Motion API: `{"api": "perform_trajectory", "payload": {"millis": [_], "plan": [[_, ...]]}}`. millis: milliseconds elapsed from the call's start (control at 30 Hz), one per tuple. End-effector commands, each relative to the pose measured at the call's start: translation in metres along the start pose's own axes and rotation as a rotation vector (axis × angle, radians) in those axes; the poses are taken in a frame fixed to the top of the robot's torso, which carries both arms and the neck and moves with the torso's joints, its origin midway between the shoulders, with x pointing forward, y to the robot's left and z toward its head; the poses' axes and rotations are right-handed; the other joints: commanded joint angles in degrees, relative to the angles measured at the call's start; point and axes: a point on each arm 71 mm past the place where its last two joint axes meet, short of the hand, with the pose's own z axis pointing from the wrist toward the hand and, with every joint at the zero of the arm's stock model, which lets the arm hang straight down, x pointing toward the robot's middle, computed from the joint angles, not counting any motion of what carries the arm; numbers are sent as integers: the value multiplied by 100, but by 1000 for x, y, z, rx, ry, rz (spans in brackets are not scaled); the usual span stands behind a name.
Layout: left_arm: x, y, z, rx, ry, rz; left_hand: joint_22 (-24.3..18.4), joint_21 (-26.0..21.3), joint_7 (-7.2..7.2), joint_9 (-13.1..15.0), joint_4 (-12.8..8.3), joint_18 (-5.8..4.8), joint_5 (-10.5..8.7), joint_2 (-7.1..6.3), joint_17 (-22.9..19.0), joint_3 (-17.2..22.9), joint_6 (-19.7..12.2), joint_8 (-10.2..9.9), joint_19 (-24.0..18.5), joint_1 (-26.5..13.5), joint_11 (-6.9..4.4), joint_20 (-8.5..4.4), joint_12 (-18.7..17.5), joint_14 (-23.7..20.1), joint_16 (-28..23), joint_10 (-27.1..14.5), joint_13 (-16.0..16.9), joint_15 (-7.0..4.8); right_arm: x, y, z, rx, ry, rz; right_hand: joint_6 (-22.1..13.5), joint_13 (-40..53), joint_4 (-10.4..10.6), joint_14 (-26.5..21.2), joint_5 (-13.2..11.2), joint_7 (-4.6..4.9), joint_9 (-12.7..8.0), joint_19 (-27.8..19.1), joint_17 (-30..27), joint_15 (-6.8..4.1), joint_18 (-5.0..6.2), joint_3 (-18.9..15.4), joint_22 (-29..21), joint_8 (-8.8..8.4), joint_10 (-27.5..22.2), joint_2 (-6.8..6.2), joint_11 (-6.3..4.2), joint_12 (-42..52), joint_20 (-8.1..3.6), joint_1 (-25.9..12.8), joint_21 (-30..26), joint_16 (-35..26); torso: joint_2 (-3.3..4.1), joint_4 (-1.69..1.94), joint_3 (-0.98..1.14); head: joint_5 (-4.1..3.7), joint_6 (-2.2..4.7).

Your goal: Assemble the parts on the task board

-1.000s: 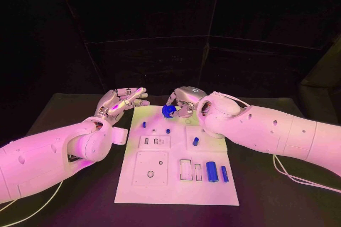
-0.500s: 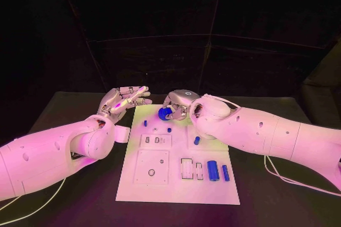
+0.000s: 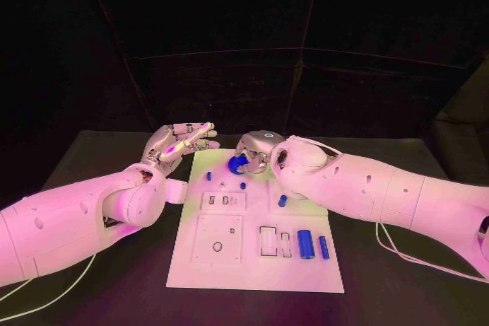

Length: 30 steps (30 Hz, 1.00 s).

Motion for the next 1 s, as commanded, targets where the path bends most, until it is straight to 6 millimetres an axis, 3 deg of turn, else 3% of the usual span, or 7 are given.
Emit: {"api": "perform_trajectory", "payload": {"millis": [33, 233, 467, 1000], "plan": [[1, -1, 1, 7, 10, -1, -7, -27, 81, -5, -34, 32, 23, 62, 4, -4, 40, -19, -21, 1, 23, 27, -32, -5, -21, 6, -2, 17, 0, -1, 1, 17, 16, -19, -145, 40, 33, 366, -43, 36, -18, -13, 277, 69, -101, -81, 12, -105, -92, -73, 19, -74, 66, -59, 30, 35, -3, -3, -2, -11, 4], [1, -1, 0, 6, 9, 0, -11, -34, 82, -5, -37, 31, 23, 62, 4, -7, 40, -22, -29, -2, 24, 28, -35, -8, -27, 6, -2, 19, 2, -3, 2, 25, 40, -24, -211, -38, 314, 369, 1, 63, -1, -23, 307, 106, -98, -368, 16, -140, -154, -104, 55, -138, 113, -399, 37, 47, -2, 2, 0, -17, 10], [1, -1, 0, 5, 8, 0, -14, -38, 83, -5, -38, 30, 23, 62, 4, -9, 41, -24, -34, -3, 25, 29, -36, -9, -30, 7, -2, 20, 5, -4, 1, 29, 75, -15, -83, -4, 788, 376, 262, 37, 20, -24, 355, 101, -99, -688, 37, -88, -135, 9, 41, -103, 119, -795, 57, 65, 0, -1, 2, -18, 3], [0, -2, 0, 3, 6, 2, -21, -48, 91, -7, -43, 30, 23, 61, 4, -15, 36, -33, -45, -9, 30, 32, -45, -12, -41, 1, -4, 23, 2, -15, -3, 58, 48, 20, -41, 68, 1011, 383, 409, 24, 9, -16, 395, 88, -105, -849, 68, -100, -87, 118, 29, -40, 103, -910, 81, 80, -6, 0, 2, -43, 19]]}}
